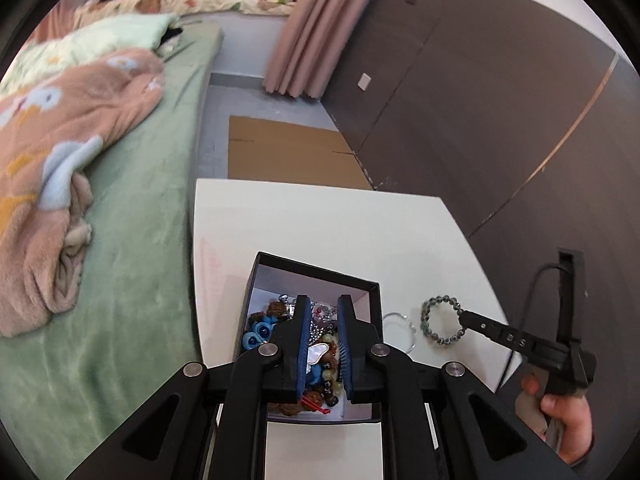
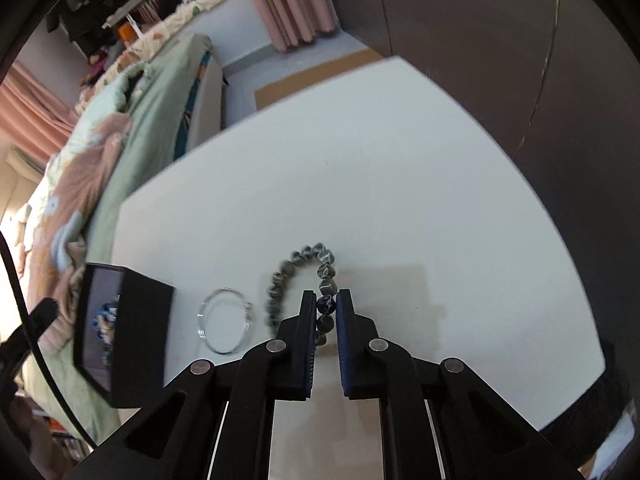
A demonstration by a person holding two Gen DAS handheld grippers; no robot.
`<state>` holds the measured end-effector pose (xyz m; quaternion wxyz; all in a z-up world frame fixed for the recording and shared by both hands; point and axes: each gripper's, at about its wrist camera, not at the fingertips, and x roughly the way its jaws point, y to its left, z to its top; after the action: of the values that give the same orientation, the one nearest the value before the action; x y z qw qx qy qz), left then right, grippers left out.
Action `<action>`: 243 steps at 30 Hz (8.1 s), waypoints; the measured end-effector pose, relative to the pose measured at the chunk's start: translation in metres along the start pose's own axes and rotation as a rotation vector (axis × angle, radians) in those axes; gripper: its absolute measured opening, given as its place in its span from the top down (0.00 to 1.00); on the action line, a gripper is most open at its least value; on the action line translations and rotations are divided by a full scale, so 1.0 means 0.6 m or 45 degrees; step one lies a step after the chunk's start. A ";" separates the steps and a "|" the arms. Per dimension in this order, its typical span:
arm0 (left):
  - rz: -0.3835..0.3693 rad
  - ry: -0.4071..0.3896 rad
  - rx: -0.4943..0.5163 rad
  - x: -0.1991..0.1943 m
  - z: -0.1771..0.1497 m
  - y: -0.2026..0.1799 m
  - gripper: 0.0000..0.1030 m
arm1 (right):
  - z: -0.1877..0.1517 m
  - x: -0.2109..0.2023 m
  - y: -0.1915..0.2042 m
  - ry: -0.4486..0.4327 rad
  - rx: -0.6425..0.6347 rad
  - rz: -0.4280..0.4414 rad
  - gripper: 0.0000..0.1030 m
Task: Organize jewelry
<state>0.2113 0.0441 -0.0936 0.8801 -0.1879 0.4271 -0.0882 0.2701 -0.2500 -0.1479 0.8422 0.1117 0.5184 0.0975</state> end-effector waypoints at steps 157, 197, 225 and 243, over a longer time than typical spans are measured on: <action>-0.053 -0.052 -0.194 -0.045 0.012 0.075 0.36 | -0.011 -0.107 0.141 -0.036 -0.218 0.159 0.61; 0.131 -0.374 0.243 -0.317 -0.178 -0.189 0.00 | -0.191 -0.377 -0.039 -0.311 -0.133 0.174 0.00; 0.146 -0.427 0.314 -0.391 -0.270 -0.231 0.00 | -0.289 -0.452 -0.052 -0.395 -0.216 0.160 0.00; 0.123 -0.454 0.330 -0.410 -0.279 -0.243 0.00 | -0.297 -0.472 -0.059 -0.405 -0.207 0.179 0.00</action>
<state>-0.0718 -0.0541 0.0477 0.9616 -0.0651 0.2583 -0.0656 -0.0134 -0.3478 0.0050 0.9109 0.0932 0.3601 0.1786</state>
